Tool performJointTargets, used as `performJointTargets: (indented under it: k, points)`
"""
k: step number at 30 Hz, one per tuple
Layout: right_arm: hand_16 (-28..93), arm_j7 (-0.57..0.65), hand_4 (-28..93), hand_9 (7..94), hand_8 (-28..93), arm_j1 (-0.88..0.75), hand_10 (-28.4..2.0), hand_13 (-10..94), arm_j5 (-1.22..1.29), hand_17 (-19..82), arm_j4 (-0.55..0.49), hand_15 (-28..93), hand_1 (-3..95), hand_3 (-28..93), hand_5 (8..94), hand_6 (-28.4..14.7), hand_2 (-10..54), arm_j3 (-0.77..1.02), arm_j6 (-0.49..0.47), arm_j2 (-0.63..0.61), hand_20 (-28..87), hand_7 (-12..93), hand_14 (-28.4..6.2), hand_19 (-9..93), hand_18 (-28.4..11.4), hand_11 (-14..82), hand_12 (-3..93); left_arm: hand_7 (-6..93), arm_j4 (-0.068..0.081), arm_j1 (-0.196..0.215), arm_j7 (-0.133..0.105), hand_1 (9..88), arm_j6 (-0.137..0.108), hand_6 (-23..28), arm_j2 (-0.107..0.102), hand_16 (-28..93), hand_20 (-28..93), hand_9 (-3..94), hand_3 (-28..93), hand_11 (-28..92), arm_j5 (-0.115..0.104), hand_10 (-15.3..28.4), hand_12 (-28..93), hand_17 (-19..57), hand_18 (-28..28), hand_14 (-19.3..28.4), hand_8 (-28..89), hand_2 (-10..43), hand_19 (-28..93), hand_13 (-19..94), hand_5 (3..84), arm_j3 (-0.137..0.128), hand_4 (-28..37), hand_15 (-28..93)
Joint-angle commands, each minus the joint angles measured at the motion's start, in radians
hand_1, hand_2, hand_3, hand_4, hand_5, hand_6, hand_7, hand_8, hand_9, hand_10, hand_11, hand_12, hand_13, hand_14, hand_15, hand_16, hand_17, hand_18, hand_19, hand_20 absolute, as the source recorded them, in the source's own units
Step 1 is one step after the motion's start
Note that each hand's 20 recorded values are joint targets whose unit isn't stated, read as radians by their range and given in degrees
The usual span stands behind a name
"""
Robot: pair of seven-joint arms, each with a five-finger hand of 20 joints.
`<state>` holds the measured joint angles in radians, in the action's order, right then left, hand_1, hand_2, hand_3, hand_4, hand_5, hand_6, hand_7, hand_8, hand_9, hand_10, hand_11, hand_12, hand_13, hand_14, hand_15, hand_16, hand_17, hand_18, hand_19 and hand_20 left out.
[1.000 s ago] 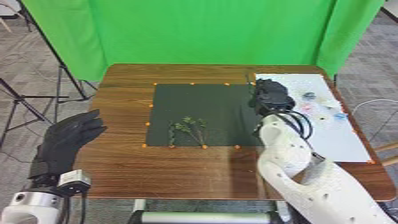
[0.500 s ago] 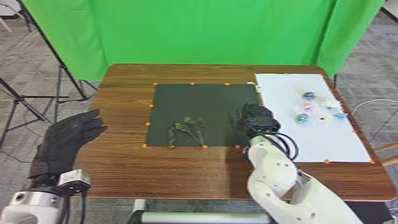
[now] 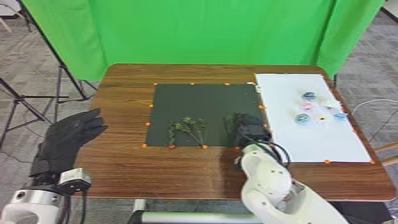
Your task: Arrange flowers
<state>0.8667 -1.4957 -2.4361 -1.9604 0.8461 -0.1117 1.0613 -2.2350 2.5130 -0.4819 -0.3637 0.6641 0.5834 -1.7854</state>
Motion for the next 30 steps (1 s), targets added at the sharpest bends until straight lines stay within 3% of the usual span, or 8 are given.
performJointTargets:
  k: [1,17,30]
  points:
    - [25,0.018,-22,83.8,21,-0.007,-14.6,80,-0.001,57,-0.014,72,49.5,77,84.0,-4.4,-9.5,-0.005,-0.024,0.003,45,24,-9.0,93,-20.7,41.0,30.3,19.9,-0.005,0.003,0.021,27.4,0.020,12.4,0.018,-14,8,38.0,83,37,0.012,21.2,9,-9.7,22.5,27.2,-11,4.2,60,25,43.6,-0.006,-20.6,64]
    - [24,0.036,-22,76.3,19,0.021,-18.2,76,-0.013,55,-0.002,74,44.7,75,76.7,-7.3,-9.2,-0.003,-0.038,0.002,42,27,-11.1,93,-20.8,46.4,26.5,19.8,-0.010,0.008,0.034,27.4,0.020,12.4,0.027,-14,8,38.0,83,37,0.018,21.1,9,-9.7,22.5,27.2,-11,4.3,60,25,43.7,-0.011,-20.6,64]
    - [23,0.042,-23,74.7,15,0.031,-19.0,76,0.010,55,-0.003,75,40.8,76,75.1,-8.2,-8.2,-0.001,-0.055,0.011,41,26,-11.4,93,-20.9,47.5,24.9,19.9,-0.009,0.017,0.018,27.4,0.011,12.4,0.019,-14,8,38.0,83,37,0.010,21.2,9,-9.7,22.5,27.1,-11,4.3,60,25,43.7,-0.008,-20.6,64]
